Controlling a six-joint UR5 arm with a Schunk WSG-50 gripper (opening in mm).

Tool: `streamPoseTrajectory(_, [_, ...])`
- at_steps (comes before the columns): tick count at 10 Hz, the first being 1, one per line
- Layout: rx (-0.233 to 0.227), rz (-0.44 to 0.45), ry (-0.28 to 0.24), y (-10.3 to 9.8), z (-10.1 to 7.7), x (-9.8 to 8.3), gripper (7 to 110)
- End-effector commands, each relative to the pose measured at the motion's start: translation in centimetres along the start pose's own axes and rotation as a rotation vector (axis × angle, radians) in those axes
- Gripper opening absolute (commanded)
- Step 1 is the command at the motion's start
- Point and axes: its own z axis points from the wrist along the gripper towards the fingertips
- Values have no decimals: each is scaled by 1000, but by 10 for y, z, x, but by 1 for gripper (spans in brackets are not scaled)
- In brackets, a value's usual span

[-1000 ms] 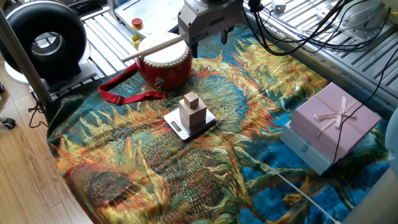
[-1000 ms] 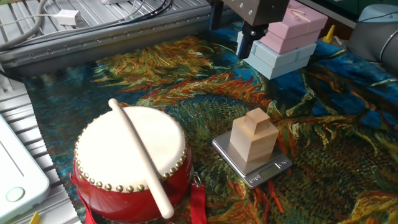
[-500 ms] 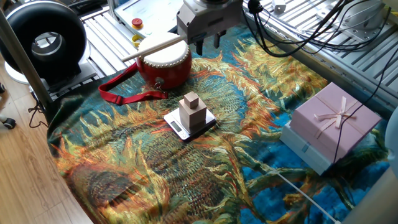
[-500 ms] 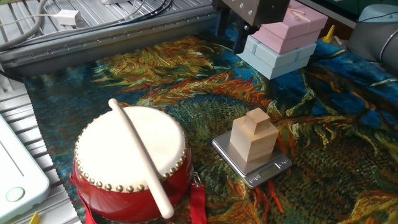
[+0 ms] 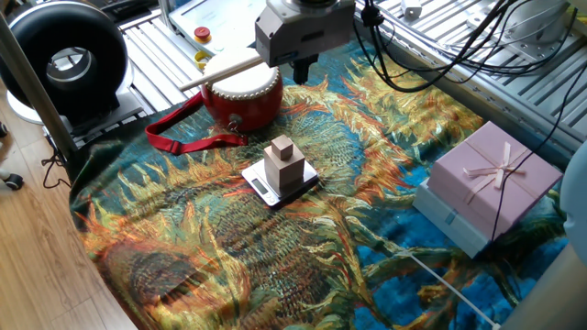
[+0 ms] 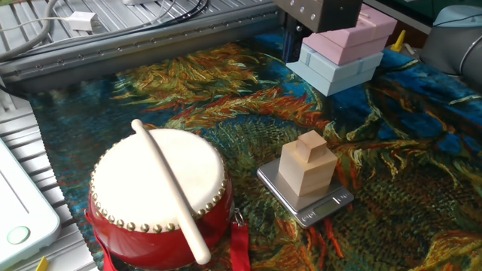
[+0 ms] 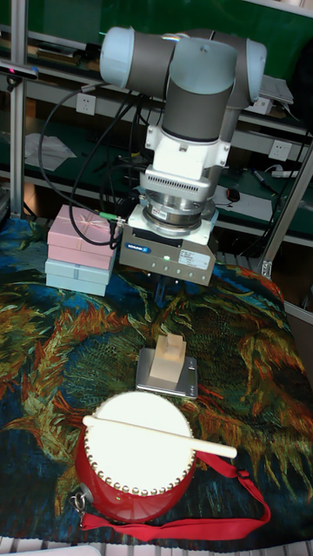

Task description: Play the drum

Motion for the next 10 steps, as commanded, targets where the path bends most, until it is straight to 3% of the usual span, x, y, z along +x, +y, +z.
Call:
streamPoseTrajectory(1, [-1,34,23,0,-4,6,7])
streamPoseTrajectory(10, [23,10,21,-11,-2,7,7])
